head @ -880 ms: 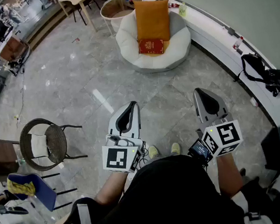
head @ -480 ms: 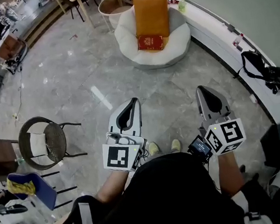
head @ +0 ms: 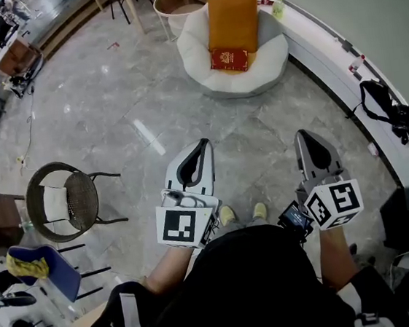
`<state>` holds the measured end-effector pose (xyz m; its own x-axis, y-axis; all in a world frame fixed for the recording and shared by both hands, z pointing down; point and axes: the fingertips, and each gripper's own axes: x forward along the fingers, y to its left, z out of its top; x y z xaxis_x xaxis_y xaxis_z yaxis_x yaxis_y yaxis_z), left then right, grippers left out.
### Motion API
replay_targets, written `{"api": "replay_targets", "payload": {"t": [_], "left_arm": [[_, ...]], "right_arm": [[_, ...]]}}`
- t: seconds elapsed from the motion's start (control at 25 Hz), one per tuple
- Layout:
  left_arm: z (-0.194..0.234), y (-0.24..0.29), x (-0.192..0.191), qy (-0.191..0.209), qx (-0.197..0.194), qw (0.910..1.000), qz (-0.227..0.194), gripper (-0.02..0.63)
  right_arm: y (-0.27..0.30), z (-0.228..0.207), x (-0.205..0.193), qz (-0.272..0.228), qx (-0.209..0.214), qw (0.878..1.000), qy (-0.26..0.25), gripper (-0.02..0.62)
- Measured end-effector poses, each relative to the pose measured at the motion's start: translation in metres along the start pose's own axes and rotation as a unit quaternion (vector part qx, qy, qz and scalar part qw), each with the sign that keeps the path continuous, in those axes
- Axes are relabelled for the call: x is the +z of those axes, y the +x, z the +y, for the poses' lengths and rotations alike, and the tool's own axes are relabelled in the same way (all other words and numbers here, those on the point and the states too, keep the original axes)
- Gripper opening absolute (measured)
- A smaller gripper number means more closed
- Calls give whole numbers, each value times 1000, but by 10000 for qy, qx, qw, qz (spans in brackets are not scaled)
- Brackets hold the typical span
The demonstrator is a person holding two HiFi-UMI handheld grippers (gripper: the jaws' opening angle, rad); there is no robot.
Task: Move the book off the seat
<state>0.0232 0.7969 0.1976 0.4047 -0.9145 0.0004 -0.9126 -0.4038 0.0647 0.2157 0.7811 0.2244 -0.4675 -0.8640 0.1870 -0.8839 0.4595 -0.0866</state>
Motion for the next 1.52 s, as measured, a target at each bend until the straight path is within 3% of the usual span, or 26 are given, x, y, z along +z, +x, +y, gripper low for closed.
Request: {"api": "replay_targets", "payload": {"t": [0.76, 1.08, 1.52], "left_arm": [[15, -7, 2, -226, -251, 9992, -213, 11], [11, 20, 2, 75, -241, 9993, -266, 11], [18, 83, 2, 19, -213, 9996, -177, 11]], "right_arm": [[4, 17, -8, -65, -184, 9998, -8, 11], [23, -7, -14, -85, -179, 9997, 174, 11], [71, -53, 1, -84, -151, 9998, 45, 11]]}}
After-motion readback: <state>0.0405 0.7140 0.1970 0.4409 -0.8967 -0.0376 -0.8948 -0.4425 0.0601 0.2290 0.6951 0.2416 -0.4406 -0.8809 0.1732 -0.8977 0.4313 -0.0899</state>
